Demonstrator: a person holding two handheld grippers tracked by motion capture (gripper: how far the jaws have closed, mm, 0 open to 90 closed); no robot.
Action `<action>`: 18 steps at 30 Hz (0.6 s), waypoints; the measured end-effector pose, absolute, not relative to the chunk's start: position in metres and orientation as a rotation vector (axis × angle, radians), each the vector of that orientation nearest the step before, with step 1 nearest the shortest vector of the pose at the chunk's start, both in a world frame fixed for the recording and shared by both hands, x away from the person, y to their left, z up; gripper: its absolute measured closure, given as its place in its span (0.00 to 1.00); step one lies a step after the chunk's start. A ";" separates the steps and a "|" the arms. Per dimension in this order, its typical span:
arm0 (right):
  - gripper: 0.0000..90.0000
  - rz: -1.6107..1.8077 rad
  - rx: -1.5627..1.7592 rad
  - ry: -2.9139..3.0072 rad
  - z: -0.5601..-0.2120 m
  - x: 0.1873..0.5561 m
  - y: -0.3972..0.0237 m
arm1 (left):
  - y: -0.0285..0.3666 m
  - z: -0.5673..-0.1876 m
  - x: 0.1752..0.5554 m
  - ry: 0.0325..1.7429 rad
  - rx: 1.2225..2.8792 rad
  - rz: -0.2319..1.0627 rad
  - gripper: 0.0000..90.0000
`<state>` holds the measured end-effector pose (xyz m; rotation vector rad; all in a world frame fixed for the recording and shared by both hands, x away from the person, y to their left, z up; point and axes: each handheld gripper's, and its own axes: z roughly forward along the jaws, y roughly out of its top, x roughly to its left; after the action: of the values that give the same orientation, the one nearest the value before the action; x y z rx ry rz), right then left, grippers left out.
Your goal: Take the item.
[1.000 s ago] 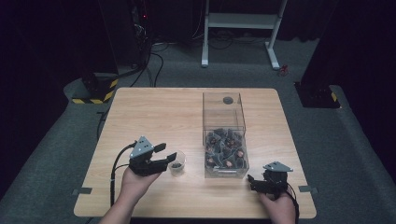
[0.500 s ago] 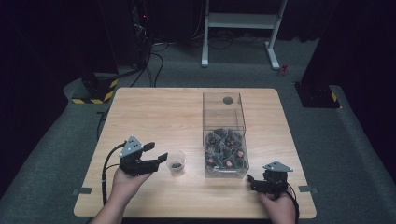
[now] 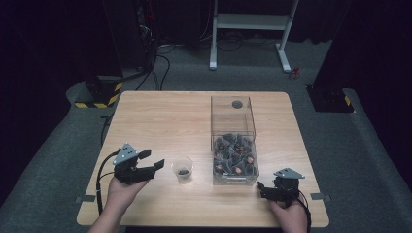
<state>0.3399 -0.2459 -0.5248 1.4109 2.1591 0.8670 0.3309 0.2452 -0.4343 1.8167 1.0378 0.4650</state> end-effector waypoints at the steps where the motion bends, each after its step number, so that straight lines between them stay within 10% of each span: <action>1: 0.09 0.867 1.411 2.159 -0.525 0.340 -0.246 | 0.247 -0.435 0.331 1.038 1.821 0.468 0.34; 18: 0.09 0.867 1.413 2.159 -0.525 0.340 -0.246 | 0.283 -0.475 0.331 1.169 1.895 0.471 0.34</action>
<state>0.3398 -0.2458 -0.5247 1.4129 2.1586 0.8672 0.3307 0.2830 -0.4754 1.8954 1.1691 0.4712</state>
